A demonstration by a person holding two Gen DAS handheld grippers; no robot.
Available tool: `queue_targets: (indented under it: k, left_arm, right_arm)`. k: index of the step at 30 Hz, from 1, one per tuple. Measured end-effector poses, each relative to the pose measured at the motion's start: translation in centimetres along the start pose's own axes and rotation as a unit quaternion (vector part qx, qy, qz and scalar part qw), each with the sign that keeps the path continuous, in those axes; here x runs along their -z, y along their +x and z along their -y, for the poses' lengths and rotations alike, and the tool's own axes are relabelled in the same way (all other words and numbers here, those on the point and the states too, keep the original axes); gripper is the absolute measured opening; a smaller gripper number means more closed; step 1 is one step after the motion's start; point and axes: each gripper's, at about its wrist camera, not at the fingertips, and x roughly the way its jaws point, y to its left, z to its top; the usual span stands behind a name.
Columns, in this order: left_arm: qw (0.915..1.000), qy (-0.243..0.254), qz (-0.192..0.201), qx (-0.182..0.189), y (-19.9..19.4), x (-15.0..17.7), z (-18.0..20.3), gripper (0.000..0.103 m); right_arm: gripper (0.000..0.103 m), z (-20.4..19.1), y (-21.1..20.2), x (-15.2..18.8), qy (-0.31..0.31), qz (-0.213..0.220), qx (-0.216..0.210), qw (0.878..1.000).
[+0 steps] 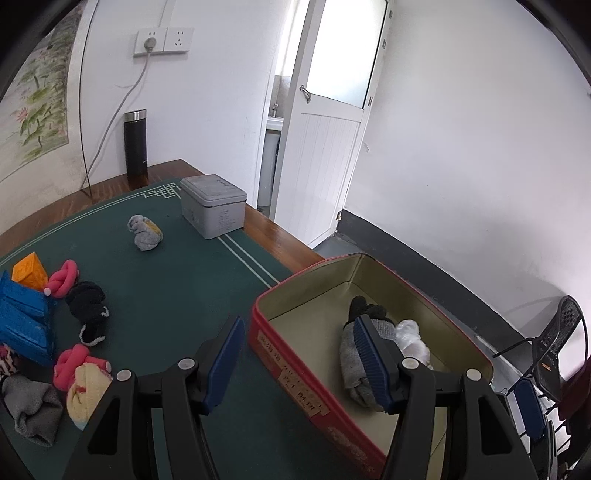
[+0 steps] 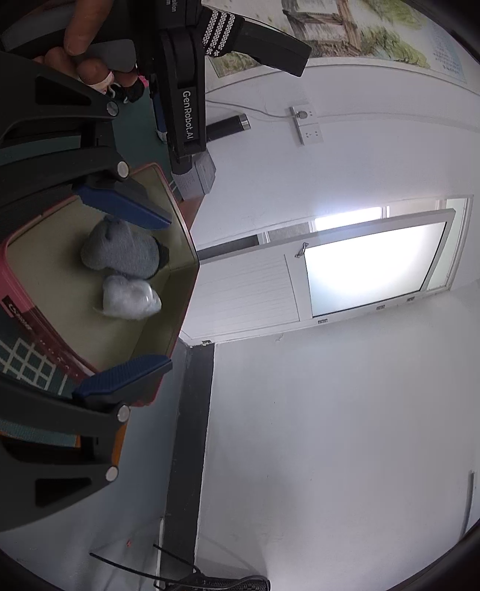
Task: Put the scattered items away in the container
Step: 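Move both tools back over the scattered items on the table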
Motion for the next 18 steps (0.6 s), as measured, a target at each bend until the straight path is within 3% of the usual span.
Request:
queue_targets:
  k: [3,7,12,18]
  left_arm:
    - [0.9998,-0.017,0.004,-0.010,-1.2,0.4,-2.3,0.063]
    - [0.9985,-0.042,0.013,-0.034,-3.4,1.2,-6.3,0.075]
    - [0.9943,-0.083,0.011,-0.066,-5.9,3.2,-11.8,0.075]
    - [0.9851,-0.130,0.000,-0.113,-8.3,5.6,-18.5,0.075]
  right_arm:
    - [0.079,-1.8,-0.1,0.0,-0.011,-0.015,-0.031,0.999]
    - [0.079,-4.8,-0.2,0.4,-0.033,-0.030,-0.066,0.997]
    - [0.080,-8.5,-0.2,1.0,-0.058,-0.052,-0.110,0.991]
    - [0.080,-12.2,1.3,2.5,-0.044,-0.125,-0.177,0.975]
